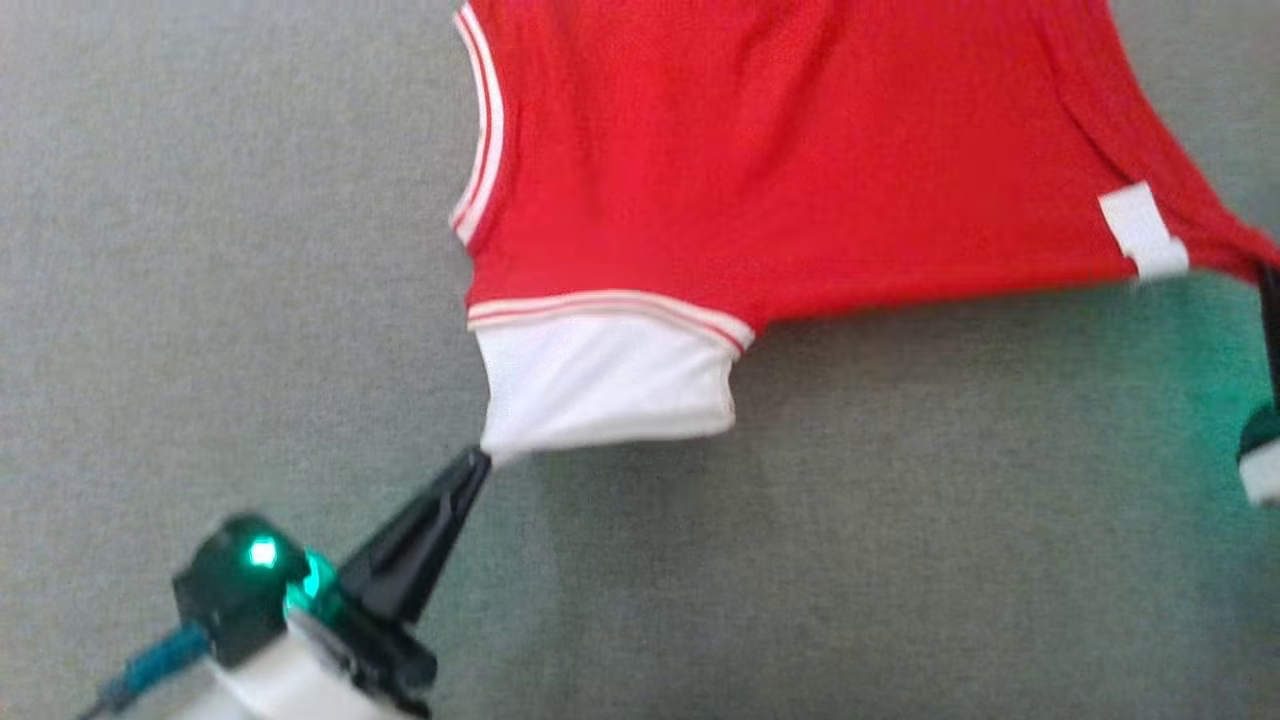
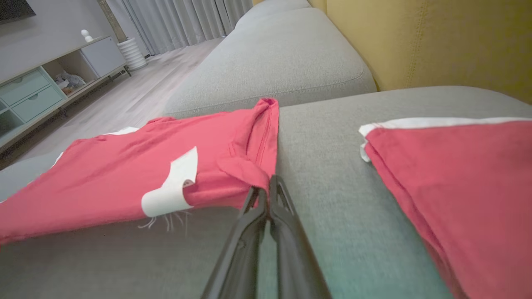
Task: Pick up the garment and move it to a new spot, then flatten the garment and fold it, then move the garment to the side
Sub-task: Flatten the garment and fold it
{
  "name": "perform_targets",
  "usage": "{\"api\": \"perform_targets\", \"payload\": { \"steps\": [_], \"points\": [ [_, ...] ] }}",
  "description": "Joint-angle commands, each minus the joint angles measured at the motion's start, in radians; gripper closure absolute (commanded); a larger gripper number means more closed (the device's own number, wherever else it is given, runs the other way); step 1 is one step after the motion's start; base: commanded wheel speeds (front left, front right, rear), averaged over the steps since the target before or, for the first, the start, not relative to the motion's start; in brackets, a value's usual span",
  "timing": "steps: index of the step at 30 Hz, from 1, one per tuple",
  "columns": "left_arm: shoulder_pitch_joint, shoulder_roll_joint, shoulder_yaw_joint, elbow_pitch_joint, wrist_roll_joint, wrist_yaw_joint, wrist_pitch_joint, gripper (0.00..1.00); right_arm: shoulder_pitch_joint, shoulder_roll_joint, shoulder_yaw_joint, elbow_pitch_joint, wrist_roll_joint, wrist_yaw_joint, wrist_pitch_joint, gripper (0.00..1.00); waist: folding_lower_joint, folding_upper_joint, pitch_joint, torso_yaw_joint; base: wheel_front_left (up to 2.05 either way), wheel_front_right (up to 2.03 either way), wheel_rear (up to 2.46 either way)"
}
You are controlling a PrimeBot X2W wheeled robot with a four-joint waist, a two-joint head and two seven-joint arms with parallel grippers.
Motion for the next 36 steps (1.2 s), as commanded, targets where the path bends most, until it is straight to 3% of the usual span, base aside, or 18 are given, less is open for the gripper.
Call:
{"api": "perform_targets", "payload": {
  "steps": [1,8,13,24,36],
  "points": [
    [-0.006,0.026,0.057,-0.037,0.009,0.008,-0.002,1.00,0.047,-0.035,-0.013,-0.033,-0.011,0.007,-0.015,1.00,0.0003,0.0000,-0.012,-0.004,0.00,0.00,0.00],
    [0.155,0.016,0.074,-0.075,0.033,0.001,-0.002,1.00,0.296,0.013,-0.135,-0.167,-0.076,0.007,0.006,1.00,0.0003,0.0000,-0.034,-0.005,0.00,0.00,0.00],
    [0.125,-0.002,0.108,-0.060,0.063,-0.016,-0.002,1.00,0.322,0.077,-0.215,-0.246,-0.135,0.007,0.081,1.00,0.0003,0.0000,-0.033,-0.009,0.00,0.00,0.00],
    [-0.223,-0.041,0.139,0.037,0.142,-0.044,-0.002,1.00,0.157,0.145,-0.295,-0.285,-0.181,0.007,0.243,1.00,0.0003,0.0000,0.023,0.012,0.00,0.00,0.00],
    [-0.618,-0.028,0.022,0.191,0.140,-0.046,-0.002,1.00,-0.068,0.139,-0.290,-0.219,-0.212,0.007,0.298,1.00,0.0003,0.0000,0.118,0.010,0.00,0.00,0.00]
  ]
}}
